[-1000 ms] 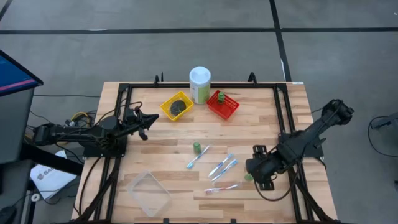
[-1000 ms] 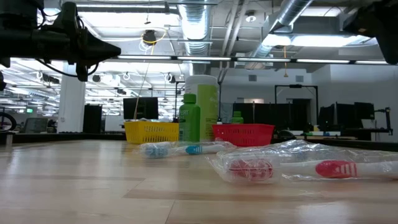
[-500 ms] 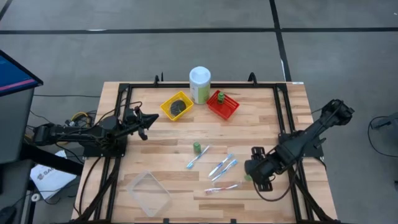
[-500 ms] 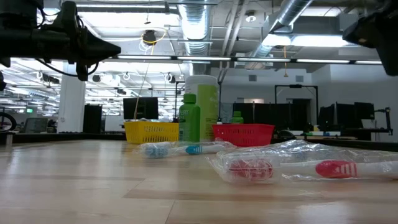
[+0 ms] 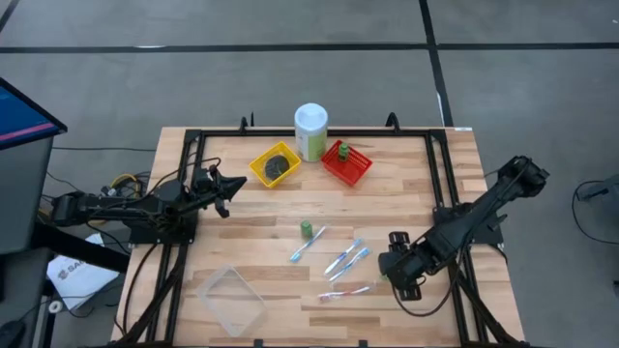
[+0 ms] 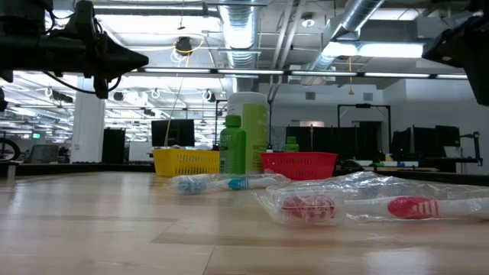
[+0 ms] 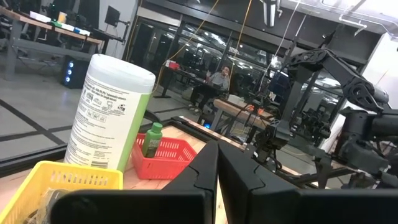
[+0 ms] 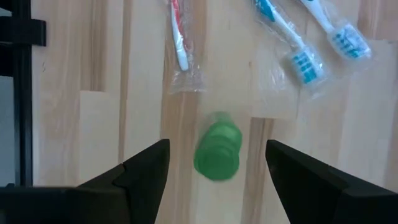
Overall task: Pick & Place Travel size toiletries
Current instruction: Put the bottom green shampoo into the red bin
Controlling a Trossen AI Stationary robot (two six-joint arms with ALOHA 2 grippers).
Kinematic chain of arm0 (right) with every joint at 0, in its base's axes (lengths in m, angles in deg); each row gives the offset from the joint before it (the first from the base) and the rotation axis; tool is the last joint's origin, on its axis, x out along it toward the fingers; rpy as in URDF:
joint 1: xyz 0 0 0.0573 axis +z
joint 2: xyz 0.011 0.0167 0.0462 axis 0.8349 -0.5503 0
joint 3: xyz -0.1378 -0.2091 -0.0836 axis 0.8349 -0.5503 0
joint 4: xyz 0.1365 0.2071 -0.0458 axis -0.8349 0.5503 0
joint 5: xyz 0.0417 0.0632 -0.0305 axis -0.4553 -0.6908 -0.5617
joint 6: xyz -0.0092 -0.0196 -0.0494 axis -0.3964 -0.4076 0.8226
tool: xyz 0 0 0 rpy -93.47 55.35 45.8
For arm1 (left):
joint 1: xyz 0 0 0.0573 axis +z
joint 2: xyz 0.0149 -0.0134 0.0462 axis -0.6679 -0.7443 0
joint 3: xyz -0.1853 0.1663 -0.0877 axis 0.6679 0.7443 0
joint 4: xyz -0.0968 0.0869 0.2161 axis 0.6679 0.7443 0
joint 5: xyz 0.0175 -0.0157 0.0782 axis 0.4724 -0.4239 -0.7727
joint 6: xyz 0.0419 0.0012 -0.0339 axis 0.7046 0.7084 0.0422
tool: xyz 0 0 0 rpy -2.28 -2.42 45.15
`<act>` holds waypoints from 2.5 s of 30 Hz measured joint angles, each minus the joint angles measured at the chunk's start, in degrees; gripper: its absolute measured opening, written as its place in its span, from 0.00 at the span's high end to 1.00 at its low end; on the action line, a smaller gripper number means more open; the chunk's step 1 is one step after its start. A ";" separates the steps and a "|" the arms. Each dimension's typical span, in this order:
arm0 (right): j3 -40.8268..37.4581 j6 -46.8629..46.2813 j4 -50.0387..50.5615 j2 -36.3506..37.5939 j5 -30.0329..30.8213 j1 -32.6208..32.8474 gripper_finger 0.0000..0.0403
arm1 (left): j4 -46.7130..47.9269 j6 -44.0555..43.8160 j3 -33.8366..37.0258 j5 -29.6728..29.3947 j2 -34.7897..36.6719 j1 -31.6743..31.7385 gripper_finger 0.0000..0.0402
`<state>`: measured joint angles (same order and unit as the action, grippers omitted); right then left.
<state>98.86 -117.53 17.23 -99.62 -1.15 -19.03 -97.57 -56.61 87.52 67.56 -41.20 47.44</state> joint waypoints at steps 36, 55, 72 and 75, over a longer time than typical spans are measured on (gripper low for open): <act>-1.35 -2.46 -1.56 -0.48 1.07 0.72 0.53 | -0.40 0.00 0.00 0.00 0.00 0.00 0.98; -1.36 -2.45 -0.86 -0.45 1.09 0.70 0.75 | -0.40 0.00 0.00 0.00 0.00 -0.02 0.98; -1.29 7.35 5.14 11.50 3.59 -12.88 0.79 | -0.39 0.00 -0.02 0.00 0.01 0.00 0.98; 0.78 13.73 5.17 13.11 5.83 -20.73 0.79 | -0.40 0.00 0.00 0.00 0.00 0.00 0.98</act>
<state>99.64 -103.80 22.40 -86.51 4.68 -39.76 -97.97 -56.61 87.52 67.56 -41.20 47.44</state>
